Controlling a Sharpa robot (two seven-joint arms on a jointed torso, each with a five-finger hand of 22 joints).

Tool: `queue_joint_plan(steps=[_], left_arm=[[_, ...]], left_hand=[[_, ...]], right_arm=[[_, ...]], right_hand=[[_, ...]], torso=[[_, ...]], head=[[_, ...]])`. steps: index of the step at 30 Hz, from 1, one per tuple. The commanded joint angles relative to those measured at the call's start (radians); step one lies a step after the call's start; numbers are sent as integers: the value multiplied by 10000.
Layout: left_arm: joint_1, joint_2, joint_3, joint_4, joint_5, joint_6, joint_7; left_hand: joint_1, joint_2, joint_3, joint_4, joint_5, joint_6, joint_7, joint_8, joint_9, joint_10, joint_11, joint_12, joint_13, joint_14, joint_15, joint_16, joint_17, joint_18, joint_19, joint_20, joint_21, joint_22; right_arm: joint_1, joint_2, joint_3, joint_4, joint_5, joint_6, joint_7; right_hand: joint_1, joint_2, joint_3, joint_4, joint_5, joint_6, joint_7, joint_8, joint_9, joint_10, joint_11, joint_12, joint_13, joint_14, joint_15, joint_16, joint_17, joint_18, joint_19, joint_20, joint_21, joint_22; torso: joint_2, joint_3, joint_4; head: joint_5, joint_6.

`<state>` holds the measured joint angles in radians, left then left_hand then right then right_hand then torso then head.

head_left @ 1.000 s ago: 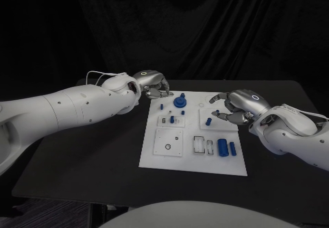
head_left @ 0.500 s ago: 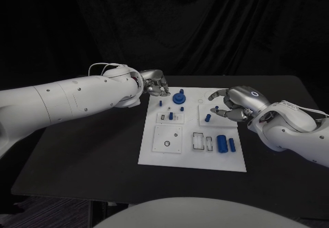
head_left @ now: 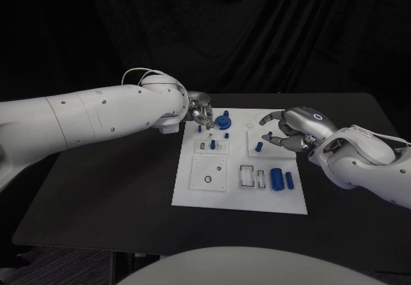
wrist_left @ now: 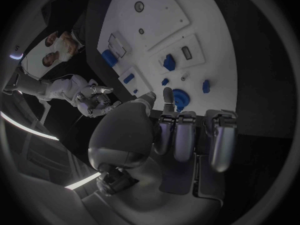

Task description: Assemble the parts on the task board

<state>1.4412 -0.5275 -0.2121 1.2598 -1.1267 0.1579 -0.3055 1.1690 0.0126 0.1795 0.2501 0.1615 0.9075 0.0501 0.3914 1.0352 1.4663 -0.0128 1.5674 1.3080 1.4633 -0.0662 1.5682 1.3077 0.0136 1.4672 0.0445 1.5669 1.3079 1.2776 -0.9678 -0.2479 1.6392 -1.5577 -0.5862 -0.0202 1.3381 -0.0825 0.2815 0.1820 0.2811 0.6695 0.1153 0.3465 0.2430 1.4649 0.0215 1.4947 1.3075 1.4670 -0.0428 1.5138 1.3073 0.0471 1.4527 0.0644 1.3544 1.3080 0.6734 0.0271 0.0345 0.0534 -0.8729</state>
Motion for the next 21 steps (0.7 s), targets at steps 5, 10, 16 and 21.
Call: queue_joint_plan(steps=[5, 10, 16, 21], left_arm=[[61, 253, 10, -202, 152, 1411, -1661], [65, 362, 10, -201, 152, 1516, -1838], [66, 528, 10, -253, 153, 1608, -1791], [64, 650, 9, -352, 153, 1576, -1580]], left_hand=[[-188, 49, -58, 123, -63, -84, -1, -85, 26, 1045, -72, 34, 2628, 1075, -59, 26, 2631, -136, 1036, -66, 39, 2629], [-214, 103, -59, 165, 61, 37, -26, -230, -31, 1045, -92, 34, 2628, 1075, -75, 26, 2631, -136, 1036, -76, 39, 2629], [-169, 120, -27, 166, 297, 399, 4, -1044, -641, 1045, -74, 34, 2628, 1075, -70, 26, 2631, -136, 1036, -81, 39, 2629], [-154, 124, -12, 154, 385, 508, 4, -1200, -773, 1045, -72, 34, 2628, 1075, -67, 26, 2631, -136, 1036, -78, 39, 2629]], right_arm=[[40, -24, 7, 67, 3, -191, -45], [56, -43, 7, 94, 3, -193, -57], [76, -42, 7, 139, 3, -197, -67], [89, -43, 7, 176, 3, -201, -72]], right_hand=[[27, 102, 36, 33, 31, 96, 7, 44, -15, 271, -54, 55, 1644, 827, -42, 77, 2017, 41, 75, -3, 77, 1933], [27, 102, 36, 33, 31, 96, 7, 44, -15, 271, -54, 55, 1644, 827, -42, 77, 2017, 41, 75, -3, 77, 1933], [27, 102, 36, 33, 31, 96, 7, 44, -15, 271, -54, 55, 1644, 827, -42, 77, 2017, 41, 75, -3, 77, 1933], [20, 109, 42, 38, 31, 109, 7, 44, -23, 269, -54, 53, 1640, 826, -41, 73, 2011, 41, 77, -2, 77, 1934]], torso=[[17, 15, -15], [7, 35, -24], [14, -5, -16], [15, 9, -8]], head=[[-25, 3], [-25, 3], [38, 3], [27, 3]])
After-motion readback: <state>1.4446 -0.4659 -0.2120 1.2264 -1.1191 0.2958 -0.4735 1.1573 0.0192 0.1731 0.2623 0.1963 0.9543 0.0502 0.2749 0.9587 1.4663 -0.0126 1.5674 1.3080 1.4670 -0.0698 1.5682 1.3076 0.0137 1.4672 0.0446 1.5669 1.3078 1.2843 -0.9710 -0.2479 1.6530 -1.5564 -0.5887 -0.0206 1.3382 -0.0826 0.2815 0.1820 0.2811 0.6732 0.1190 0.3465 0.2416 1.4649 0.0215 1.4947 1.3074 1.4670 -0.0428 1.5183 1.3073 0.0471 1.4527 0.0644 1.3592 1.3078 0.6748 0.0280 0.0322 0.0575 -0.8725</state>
